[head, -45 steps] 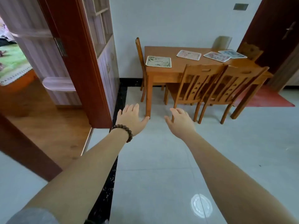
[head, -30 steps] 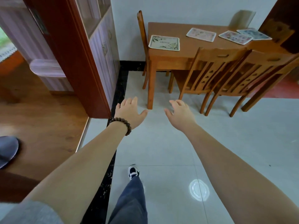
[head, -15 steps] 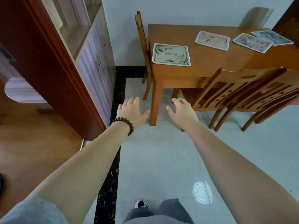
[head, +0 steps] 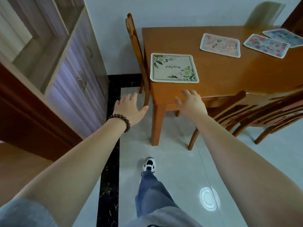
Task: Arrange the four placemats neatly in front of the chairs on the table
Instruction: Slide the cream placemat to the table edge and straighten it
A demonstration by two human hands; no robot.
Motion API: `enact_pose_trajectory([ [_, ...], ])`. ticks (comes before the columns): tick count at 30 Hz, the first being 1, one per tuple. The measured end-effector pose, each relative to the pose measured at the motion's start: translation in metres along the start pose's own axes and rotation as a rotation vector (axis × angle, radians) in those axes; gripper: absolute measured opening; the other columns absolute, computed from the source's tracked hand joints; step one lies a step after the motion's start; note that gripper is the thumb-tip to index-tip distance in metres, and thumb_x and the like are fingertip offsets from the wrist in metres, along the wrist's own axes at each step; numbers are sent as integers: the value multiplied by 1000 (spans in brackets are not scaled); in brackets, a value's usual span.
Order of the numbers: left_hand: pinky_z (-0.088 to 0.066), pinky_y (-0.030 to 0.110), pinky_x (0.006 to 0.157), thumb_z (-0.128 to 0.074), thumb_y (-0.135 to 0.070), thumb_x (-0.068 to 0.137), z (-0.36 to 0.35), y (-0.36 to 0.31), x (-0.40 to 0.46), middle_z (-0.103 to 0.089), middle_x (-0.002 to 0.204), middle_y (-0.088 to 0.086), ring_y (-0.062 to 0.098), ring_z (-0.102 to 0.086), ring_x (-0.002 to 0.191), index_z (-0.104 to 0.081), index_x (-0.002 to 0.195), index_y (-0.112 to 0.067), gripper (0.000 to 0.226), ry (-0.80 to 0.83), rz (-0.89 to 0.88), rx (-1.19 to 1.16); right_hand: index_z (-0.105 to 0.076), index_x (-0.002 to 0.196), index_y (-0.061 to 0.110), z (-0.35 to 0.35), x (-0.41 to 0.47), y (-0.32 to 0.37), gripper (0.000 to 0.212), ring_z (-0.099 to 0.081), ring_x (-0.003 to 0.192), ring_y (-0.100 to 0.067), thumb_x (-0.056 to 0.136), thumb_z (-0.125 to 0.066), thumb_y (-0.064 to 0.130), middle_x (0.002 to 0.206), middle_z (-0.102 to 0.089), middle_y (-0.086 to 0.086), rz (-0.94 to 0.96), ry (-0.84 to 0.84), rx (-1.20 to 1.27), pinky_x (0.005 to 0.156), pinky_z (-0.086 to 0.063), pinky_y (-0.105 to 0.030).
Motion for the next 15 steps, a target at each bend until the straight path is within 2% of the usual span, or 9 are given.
enact_pose_trajectory([
  [4,-24,49,112,-37,-65,88,-1,0,103,-29,153,9,28,-24,140,-21,149,-14,81,11,-32,12,-40,142,17,-11,95,0,54,-36,131,-30,95,-44,45,146,-38,-8,-39,-18,26,99,-39,-46],
  [9,-15,47,114,-36,-67,87,0,-16,223,-22,156,9,27,-16,143,-18,150,-16,83,63,-90,40,-39,142,19,-20,197,0,55,-42,127,-29,95,-41,49,146,-38,-6,-107,33,51,96,-45,-46],
  [15,-14,47,113,-38,-64,88,-6,-26,314,-24,155,10,28,-16,143,-21,149,-16,80,97,-152,12,-37,143,19,-21,279,-2,56,-42,128,-27,95,-41,49,147,-37,-7,-150,39,35,100,-44,-47],
])
Point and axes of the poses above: each hand's wrist, its own x-axis towards the middle knuckle, its own z-axis out of the back of the hand, y = z × x, the point moved 7 cm from there along x, towards the middle knuckle
